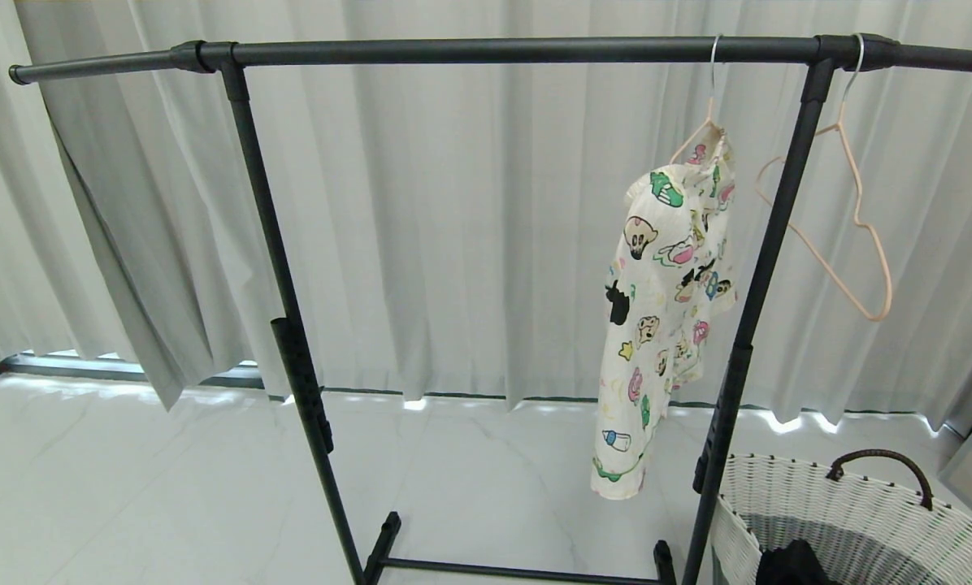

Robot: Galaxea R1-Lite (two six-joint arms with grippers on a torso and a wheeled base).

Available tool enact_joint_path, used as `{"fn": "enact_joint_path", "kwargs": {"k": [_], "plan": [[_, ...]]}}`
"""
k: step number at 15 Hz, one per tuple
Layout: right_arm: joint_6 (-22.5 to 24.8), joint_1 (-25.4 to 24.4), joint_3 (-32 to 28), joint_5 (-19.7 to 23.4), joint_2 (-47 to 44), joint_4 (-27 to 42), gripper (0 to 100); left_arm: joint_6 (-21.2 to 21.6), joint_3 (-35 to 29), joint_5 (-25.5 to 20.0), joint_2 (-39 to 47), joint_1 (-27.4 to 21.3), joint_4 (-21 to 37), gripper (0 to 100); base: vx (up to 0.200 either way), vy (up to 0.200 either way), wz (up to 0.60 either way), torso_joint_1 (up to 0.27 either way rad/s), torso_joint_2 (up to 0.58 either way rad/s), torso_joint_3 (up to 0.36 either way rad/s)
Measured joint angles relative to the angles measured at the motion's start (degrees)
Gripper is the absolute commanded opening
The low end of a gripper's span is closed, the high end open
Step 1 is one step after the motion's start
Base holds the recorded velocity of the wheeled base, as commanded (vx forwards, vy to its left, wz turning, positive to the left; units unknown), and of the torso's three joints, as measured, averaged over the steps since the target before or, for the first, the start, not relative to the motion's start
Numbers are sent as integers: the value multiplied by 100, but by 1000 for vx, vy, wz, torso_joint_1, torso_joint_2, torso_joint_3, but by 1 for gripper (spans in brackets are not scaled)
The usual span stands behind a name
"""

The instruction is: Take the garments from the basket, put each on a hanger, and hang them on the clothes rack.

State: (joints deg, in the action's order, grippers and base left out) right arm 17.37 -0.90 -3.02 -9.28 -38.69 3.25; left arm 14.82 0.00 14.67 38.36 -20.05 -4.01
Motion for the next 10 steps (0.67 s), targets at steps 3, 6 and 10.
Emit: {"fn": "enact_joint_path", "kwargs": {"k": [3,6,10], "plan": [[586,-151,-67,521,-408,-299,100,0,0,-13,-55,-1,5,100,0,0,0,0,0,0],[936,-282,-265,827,-1495,-1119,100,-65,0,-49,-195,-108,7,100,0,0,0,0,0,0],[1549,-590,-295,1058,-3231,-2109,100,-579,0,-52,-334,-528,49,100,0,0,0,0,0,0]]}}
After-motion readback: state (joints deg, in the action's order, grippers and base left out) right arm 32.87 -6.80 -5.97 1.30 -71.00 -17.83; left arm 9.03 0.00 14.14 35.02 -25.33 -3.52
